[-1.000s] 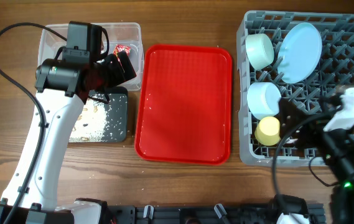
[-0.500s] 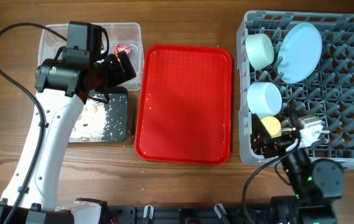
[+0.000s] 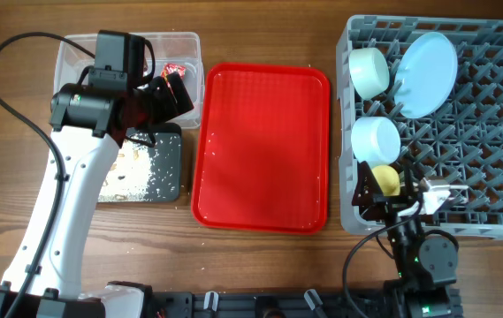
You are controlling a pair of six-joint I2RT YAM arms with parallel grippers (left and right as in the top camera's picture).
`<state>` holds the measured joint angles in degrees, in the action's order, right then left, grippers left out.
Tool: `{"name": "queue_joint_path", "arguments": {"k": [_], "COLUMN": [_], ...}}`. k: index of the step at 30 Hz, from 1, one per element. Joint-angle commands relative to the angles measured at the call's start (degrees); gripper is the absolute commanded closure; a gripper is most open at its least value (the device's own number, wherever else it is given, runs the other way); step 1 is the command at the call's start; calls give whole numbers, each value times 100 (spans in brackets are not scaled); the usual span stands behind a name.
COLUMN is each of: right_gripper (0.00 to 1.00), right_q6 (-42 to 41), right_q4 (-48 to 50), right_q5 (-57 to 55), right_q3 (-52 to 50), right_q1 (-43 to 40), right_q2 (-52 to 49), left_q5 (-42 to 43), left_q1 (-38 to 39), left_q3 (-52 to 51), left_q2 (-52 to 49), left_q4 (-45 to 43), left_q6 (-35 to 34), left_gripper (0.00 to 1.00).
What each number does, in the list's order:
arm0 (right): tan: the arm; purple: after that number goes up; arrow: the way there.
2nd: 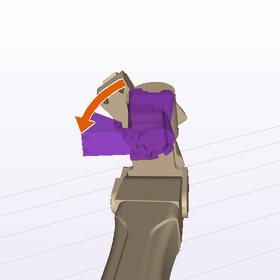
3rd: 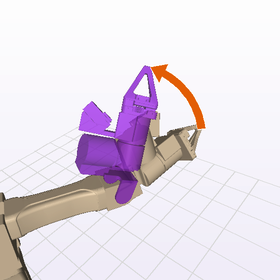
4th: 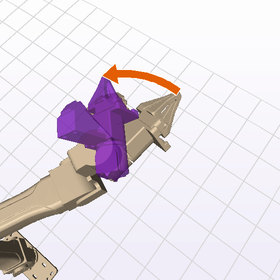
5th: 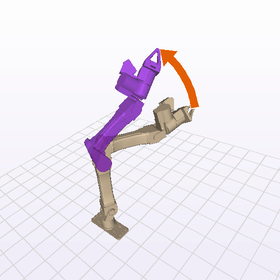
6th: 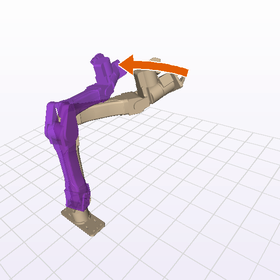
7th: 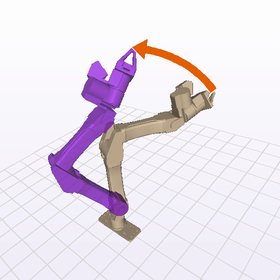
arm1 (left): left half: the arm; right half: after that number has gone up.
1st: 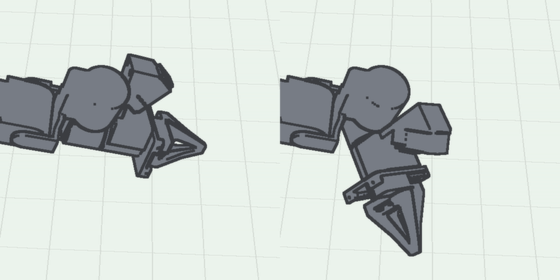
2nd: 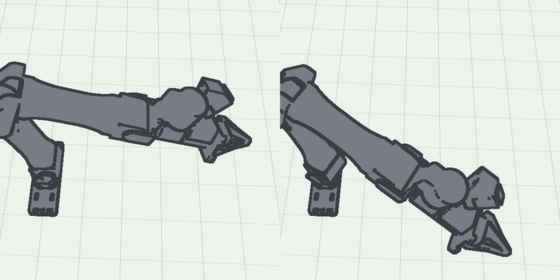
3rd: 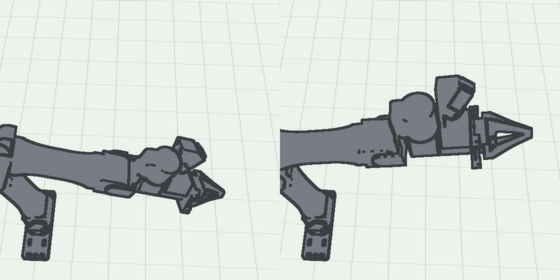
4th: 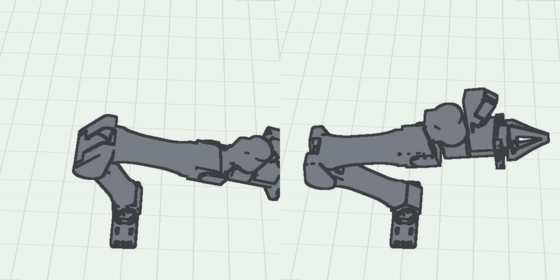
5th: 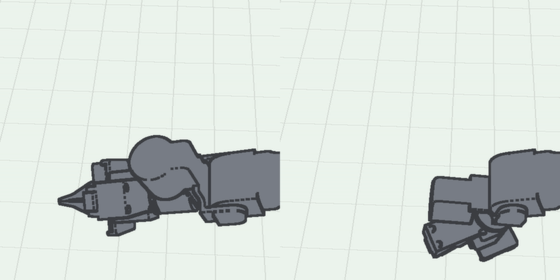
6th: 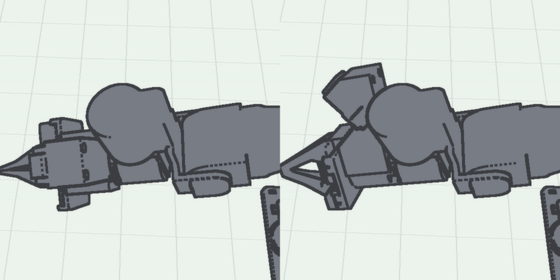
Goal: Sort waste into correct bins and load items into the dishwasher rack
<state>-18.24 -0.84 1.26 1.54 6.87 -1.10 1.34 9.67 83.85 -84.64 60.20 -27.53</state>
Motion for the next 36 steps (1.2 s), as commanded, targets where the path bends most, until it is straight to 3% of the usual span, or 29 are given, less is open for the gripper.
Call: {"name": "queue_joint_path", "arguments": {"k": [1, 3, 36], "right_gripper": [0, 0, 0], "right_q6": [866, 1255, 1185], "right_q4": [122, 127, 131], "right_q5": [310, 514, 516], "right_q3": [-125, -125, -125], "right_q1": [136, 142, 140], "right_q2": [96, 96, 83], "left_q5": [-37, -37, -140], "left_q1": [-15, -15, -17], "left_q3": [59, 59, 57], "left_q2": [74, 74, 369], "left_q4": [-11, -13, 46], "left_q6": [7, 7, 37], "left_gripper": [0, 0, 0]}}
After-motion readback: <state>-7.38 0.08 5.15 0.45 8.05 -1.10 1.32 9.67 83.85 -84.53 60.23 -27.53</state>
